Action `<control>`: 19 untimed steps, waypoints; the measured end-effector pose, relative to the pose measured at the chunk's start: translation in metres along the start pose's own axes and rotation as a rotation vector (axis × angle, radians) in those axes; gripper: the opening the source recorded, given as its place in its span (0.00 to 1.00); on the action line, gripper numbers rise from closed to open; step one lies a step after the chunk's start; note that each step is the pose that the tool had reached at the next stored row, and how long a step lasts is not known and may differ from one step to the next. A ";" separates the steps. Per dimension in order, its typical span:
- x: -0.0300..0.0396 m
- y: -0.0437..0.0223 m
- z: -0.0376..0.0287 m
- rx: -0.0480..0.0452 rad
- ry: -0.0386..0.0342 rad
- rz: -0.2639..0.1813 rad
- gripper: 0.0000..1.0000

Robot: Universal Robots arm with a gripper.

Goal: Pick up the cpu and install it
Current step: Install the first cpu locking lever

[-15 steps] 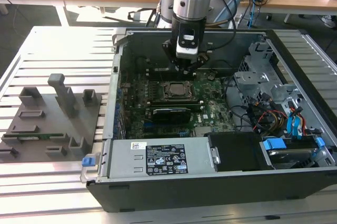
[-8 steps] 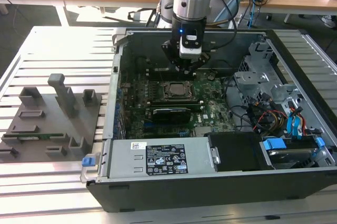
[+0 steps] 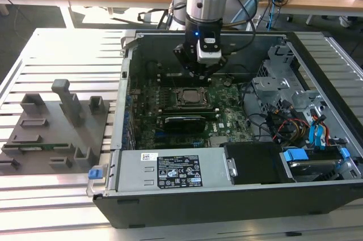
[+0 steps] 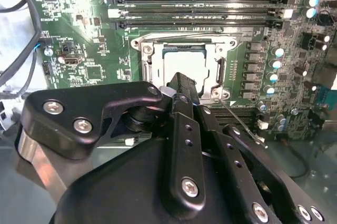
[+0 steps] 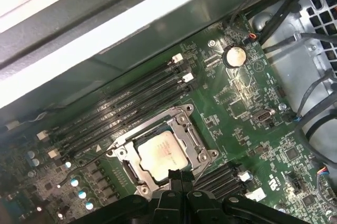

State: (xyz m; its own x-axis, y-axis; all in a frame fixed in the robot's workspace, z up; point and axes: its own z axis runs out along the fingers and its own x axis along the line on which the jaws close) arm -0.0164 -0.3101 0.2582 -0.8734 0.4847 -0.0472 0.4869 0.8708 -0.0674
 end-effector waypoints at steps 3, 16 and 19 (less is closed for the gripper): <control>0.0000 0.0000 0.0000 -0.0017 -0.0025 -0.037 0.11; 0.0000 0.0000 0.0000 -0.0068 -0.0098 -0.145 0.11; 0.0000 0.0000 0.0000 -0.0084 -0.0120 -0.178 0.11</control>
State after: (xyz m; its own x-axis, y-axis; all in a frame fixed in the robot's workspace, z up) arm -0.0164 -0.3101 0.2582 -0.9457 0.3216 -0.0472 0.3243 0.9436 -0.0674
